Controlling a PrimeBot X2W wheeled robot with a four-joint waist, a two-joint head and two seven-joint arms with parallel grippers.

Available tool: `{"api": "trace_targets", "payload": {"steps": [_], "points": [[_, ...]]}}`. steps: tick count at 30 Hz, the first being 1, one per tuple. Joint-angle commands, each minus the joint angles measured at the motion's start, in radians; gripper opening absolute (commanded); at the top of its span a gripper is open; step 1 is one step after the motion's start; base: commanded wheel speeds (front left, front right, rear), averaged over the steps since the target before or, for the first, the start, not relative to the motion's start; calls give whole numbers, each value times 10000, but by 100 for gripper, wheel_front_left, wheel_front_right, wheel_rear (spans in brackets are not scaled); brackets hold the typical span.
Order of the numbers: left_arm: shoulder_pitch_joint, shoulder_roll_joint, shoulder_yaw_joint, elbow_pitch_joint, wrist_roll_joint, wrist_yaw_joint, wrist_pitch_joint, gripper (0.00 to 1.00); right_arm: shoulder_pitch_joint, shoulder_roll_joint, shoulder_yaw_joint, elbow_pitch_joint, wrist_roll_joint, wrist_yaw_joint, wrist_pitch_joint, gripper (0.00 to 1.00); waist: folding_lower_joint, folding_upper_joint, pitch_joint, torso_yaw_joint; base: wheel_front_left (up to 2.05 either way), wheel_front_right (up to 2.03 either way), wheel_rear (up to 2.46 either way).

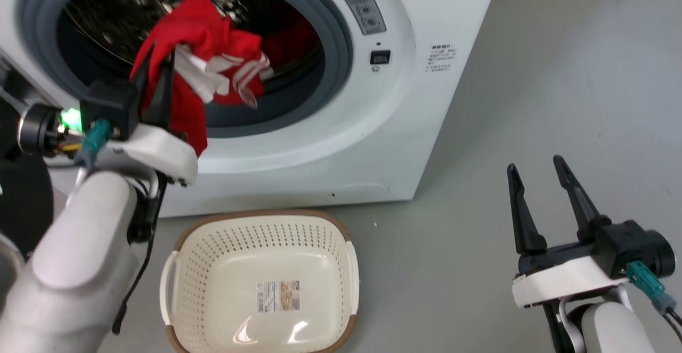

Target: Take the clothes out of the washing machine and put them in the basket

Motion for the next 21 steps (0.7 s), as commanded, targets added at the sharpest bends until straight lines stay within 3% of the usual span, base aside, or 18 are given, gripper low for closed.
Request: {"api": "trace_targets", "payload": {"steps": [1,9,15,21], "points": [[351,-7,168,-344,155,100,-49,0,194,13,1,31,-58,-7,-23,100,3,0,-486,226,0,0,0],[2705,-56,1437,-3350,1095,434,-39,0,719,13,-98,255,-57,-7,-24,100,3,0,-1560,494,0,0,0],[3806,-201,1697,-4375,1295,562,-39,0,931,13,-164,302,-30,-7,-24,100,3,0,-1945,622,0,0,0],[5050,-223,1350,-4681,1160,511,92,0,1097,13,-144,295,74,-8,-24,100,3,0,-2057,748,0,0,0]]}}
